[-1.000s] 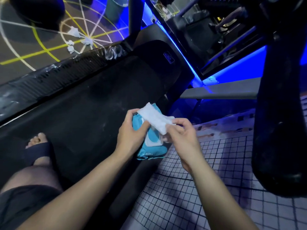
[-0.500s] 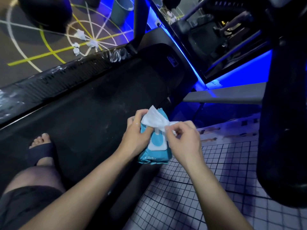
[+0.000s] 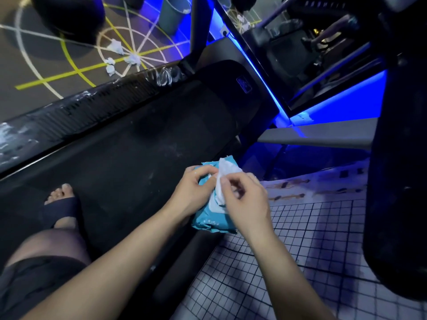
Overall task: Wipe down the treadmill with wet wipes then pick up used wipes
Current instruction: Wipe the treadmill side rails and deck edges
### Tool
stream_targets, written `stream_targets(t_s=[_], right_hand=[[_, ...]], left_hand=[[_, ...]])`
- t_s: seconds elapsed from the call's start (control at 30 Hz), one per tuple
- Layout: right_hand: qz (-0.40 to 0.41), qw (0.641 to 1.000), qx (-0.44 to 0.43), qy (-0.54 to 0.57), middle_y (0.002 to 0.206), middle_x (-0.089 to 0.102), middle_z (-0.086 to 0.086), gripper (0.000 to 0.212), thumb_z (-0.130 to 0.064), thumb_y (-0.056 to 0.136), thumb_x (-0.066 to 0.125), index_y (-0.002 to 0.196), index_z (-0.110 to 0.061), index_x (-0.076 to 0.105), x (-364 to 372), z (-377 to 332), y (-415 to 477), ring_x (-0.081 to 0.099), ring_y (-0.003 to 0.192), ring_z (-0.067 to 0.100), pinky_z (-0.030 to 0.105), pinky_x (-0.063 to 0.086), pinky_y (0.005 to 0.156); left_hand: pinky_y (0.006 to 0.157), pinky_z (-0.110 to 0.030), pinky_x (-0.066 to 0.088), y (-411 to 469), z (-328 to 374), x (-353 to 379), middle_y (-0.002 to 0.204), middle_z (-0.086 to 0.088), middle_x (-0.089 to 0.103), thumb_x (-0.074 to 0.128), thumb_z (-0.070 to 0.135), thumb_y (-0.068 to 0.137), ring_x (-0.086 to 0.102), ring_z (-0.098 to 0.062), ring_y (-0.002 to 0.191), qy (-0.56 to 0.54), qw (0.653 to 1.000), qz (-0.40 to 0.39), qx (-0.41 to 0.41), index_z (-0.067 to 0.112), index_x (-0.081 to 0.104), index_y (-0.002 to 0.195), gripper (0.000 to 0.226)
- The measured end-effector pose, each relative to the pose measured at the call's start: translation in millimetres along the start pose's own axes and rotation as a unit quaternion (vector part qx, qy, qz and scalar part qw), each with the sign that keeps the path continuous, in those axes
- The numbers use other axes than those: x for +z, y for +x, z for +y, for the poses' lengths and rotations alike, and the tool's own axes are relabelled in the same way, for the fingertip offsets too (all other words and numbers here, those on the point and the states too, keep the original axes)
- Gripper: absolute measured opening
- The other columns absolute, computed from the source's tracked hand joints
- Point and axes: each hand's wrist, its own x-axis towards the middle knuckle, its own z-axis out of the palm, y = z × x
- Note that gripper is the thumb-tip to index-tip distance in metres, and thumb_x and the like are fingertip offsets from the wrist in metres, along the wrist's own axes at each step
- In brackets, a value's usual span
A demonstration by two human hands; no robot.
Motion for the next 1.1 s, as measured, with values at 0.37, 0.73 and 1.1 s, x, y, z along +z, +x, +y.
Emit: stream_targets(t_s=[0.37,0.73,1.1], right_hand=[[-0.038,0.982,0.130,0.130,0.090,0.070,-0.010,0.016,-0.018,0.083,0.075,0.077,-0.033,0.078,-15,-12,18,0.067,0.090,0.010,0.040,0.056,0.089],[-0.002,0.954,0.211,0.211,0.089,0.072,0.002,0.009,-0.013,0.085,0.067,0.080,-0.014,0.074,-25,-9,20,0.064,0.082,0.017,0.034,0.052,0.076],[-0.026,0.722,0.350,0.596,0.119,0.071,0.019,0.033,-0.036,0.095,0.049,0.103,-0.007,0.062,-40,-13,31,0.069,0.110,0.037,0.053,0.051,0.101]], left_hand=[[0.088,0.003,0.033,0,9,-7,0.129,0.005,0.058,0.070,0.033,0.096,0.050,0.017,0.112,0.010,1.000,-0.003,0.017,0.038,0.075,0.090,0.008],[0.090,-0.016,0.040,6,7,-10,0.120,0.000,0.059,0.061,0.035,0.101,0.055,-0.004,0.115,0.018,0.999,0.020,0.028,0.036,0.065,0.085,0.016],[0.083,-0.033,0.044,22,-6,-16,0.108,-0.008,0.063,0.052,0.055,0.091,0.056,-0.017,0.101,0.014,0.997,0.066,0.046,0.032,0.065,0.091,0.027]])
